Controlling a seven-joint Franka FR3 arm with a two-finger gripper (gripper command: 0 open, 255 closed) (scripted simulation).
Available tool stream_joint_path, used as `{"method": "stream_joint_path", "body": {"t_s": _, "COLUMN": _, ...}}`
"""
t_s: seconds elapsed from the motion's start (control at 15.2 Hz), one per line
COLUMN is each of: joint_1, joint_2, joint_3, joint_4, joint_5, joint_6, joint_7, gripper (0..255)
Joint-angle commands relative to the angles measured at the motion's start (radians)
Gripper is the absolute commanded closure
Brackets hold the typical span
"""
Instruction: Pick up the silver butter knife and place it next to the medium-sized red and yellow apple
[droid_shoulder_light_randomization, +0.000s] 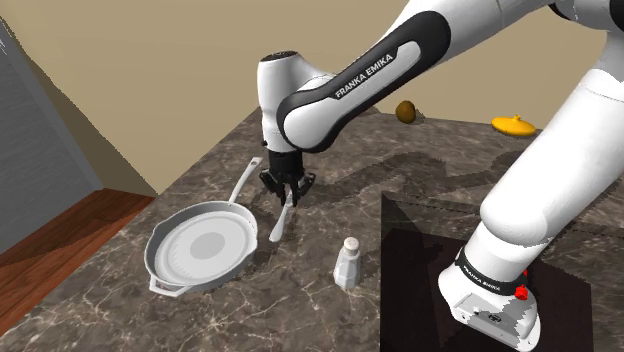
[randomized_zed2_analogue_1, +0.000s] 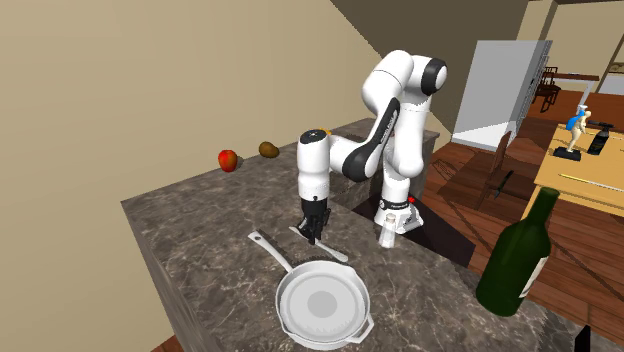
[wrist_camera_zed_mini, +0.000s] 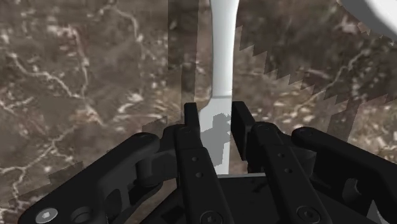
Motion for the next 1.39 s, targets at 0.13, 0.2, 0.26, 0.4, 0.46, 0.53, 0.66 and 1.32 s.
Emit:
{"method": "stream_joint_path", "body": {"t_s": 0.13, "joint_1": 0.002, "joint_2": -0.036, "joint_3": -0.007, "joint_4": 0.028, "joint_5": 0.026, "joint_6": -0.057, "joint_7": -0.019, "gripper": 255}}
{"method": "stream_joint_path", "body": {"t_s": 0.2, "joint_1": 0.003, "joint_2": -0.046, "joint_3": -0.009, "joint_4": 0.035, "joint_5": 0.032, "joint_6": -0.071, "joint_7": -0.024, "gripper": 255}}
{"method": "stream_joint_path", "body": {"t_s": 0.26, "joint_1": 0.003, "joint_2": -0.055, "joint_3": -0.011, "joint_4": 0.042, "joint_5": 0.038, "joint_6": -0.086, "joint_7": -0.028, "gripper": 255}}
{"method": "stream_joint_path", "body": {"t_s": 0.4, "joint_1": 0.004, "joint_2": -0.071, "joint_3": -0.016, "joint_4": 0.056, "joint_5": 0.048, "joint_6": -0.114, "joint_7": -0.037, "gripper": 255}}
{"method": "stream_joint_path", "body": {"t_s": 0.46, "joint_1": 0.005, "joint_2": -0.079, "joint_3": -0.019, "joint_4": 0.064, "joint_5": 0.053, "joint_6": -0.128, "joint_7": -0.040, "gripper": 255}}
{"method": "stream_joint_path", "body": {"t_s": 0.53, "joint_1": 0.005, "joint_2": -0.087, "joint_3": -0.021, "joint_4": 0.072, "joint_5": 0.057, "joint_6": -0.143, "joint_7": -0.044, "gripper": 255}}
{"method": "stream_joint_path", "body": {"t_s": 0.66, "joint_1": 0.006, "joint_2": -0.101, "joint_3": -0.026, "joint_4": 0.088, "joint_5": 0.064, "joint_6": -0.171, "joint_7": -0.050, "gripper": 255}}
{"method": "stream_joint_path", "body": {"t_s": 1.32, "joint_1": 0.008, "joint_2": -0.155, "joint_3": -0.051, "joint_4": 0.181, "joint_5": 0.087, "joint_6": -0.310, "joint_7": -0.071, "gripper": 255}}
